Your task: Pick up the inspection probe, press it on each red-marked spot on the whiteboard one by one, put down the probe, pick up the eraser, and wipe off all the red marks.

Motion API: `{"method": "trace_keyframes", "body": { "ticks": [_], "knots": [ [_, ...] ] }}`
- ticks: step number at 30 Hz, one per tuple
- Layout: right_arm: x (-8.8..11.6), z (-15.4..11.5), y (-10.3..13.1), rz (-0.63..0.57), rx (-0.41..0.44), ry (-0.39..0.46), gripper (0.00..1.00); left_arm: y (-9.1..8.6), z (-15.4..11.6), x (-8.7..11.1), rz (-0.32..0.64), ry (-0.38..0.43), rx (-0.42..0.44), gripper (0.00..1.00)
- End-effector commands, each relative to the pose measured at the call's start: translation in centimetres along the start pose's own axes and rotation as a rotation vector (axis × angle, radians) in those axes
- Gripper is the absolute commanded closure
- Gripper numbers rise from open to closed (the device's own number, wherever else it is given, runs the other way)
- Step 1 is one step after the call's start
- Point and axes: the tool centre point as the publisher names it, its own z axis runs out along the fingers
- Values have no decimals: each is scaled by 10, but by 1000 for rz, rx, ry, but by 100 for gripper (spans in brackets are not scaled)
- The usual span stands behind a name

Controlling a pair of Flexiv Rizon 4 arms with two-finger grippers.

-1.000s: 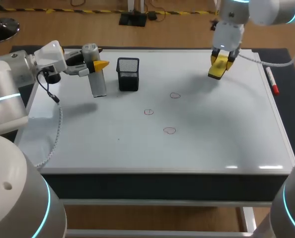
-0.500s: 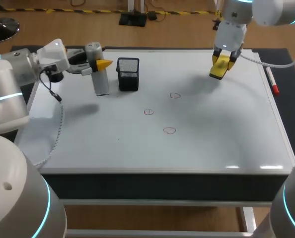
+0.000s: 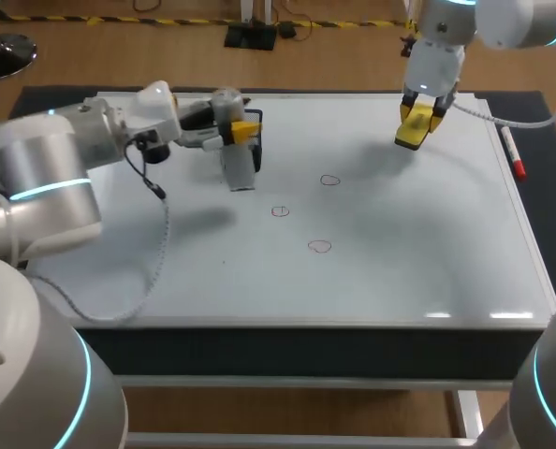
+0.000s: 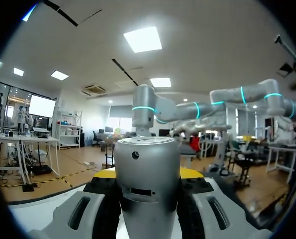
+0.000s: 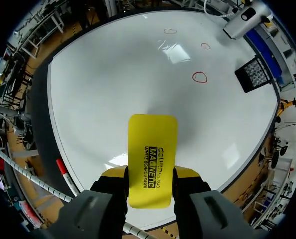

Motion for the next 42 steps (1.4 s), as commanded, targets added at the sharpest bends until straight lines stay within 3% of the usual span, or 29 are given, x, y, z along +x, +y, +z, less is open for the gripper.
{"method": "trace_keyframes", "body": {
  "ticks": [1, 8, 19, 42],
  "knots": [
    [1, -1, -1, -2, 2, 2, 100, 7, 19, 5, -6, 3, 3, 100],
    [1, -1, -1, -2, 2, 2, 100, 16, 38, 14, -28, 7, -45, 100],
    [1, -1, -1, -2, 2, 2, 100, 34, 60, 16, -8, 71, -5, 100],
    [1, -1, -1, -2, 2, 2, 100, 55, 62, 11, -14, 94, -37, 100]
  ]
}}
